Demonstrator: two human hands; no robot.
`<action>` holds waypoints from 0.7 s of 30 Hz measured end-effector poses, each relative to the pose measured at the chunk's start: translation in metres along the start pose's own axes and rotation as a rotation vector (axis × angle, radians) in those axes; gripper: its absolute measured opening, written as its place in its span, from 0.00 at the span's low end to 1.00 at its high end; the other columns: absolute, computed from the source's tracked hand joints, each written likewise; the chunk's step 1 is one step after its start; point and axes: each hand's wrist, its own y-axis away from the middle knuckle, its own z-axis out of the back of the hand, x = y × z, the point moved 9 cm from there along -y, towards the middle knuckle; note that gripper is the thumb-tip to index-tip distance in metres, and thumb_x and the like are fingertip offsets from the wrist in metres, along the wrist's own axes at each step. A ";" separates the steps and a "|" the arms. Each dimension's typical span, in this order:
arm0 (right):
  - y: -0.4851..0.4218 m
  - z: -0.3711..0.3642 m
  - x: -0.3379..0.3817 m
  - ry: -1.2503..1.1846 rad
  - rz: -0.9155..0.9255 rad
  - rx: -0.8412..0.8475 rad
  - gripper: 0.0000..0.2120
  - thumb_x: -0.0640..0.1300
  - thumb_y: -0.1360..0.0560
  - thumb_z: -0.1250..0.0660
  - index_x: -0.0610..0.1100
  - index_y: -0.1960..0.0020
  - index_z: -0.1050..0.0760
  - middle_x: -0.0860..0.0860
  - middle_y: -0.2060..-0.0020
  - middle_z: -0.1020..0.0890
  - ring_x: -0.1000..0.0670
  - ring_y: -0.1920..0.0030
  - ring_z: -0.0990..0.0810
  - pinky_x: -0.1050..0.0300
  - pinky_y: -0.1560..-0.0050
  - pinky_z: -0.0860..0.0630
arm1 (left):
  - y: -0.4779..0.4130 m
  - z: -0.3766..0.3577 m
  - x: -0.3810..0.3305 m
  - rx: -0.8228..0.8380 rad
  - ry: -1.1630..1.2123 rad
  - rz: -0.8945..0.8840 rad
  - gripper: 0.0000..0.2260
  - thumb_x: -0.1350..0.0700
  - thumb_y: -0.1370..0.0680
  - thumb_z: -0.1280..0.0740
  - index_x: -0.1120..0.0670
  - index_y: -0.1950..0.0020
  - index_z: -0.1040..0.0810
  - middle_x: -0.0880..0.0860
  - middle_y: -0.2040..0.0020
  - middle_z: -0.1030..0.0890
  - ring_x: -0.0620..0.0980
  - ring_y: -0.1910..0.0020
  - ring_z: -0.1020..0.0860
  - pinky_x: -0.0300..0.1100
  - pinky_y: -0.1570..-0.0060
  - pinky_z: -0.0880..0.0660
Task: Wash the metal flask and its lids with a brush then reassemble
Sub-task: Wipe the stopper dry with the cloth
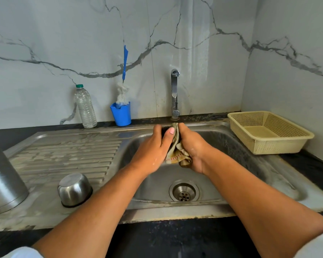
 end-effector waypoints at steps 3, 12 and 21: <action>-0.004 0.002 0.007 0.013 0.108 -0.013 0.24 0.59 0.17 0.40 0.39 0.46 0.17 0.41 0.54 0.12 0.39 0.49 0.13 0.43 0.44 0.17 | -0.004 -0.002 0.008 -0.008 0.098 0.051 0.24 0.33 0.17 0.52 0.48 0.35 0.31 0.52 0.46 0.17 0.51 0.47 0.18 0.50 0.44 0.22; 0.005 -0.020 0.030 0.528 0.426 0.087 0.26 0.61 0.19 0.38 0.51 0.25 0.31 0.52 0.39 0.18 0.53 0.38 0.19 0.47 0.33 0.23 | -0.002 -0.006 0.045 0.049 0.769 0.398 0.28 0.34 0.15 0.50 0.52 0.63 0.26 0.51 0.74 0.33 0.45 0.78 0.39 0.37 0.77 0.44; 0.020 -0.025 0.051 0.885 0.581 0.040 0.28 0.47 0.17 0.37 0.60 0.20 0.41 0.52 0.33 0.21 0.51 0.35 0.23 0.56 0.34 0.26 | -0.005 -0.009 0.059 0.115 0.987 0.494 0.26 0.33 0.17 0.48 0.51 0.63 0.31 0.49 0.73 0.42 0.44 0.79 0.44 0.36 0.81 0.46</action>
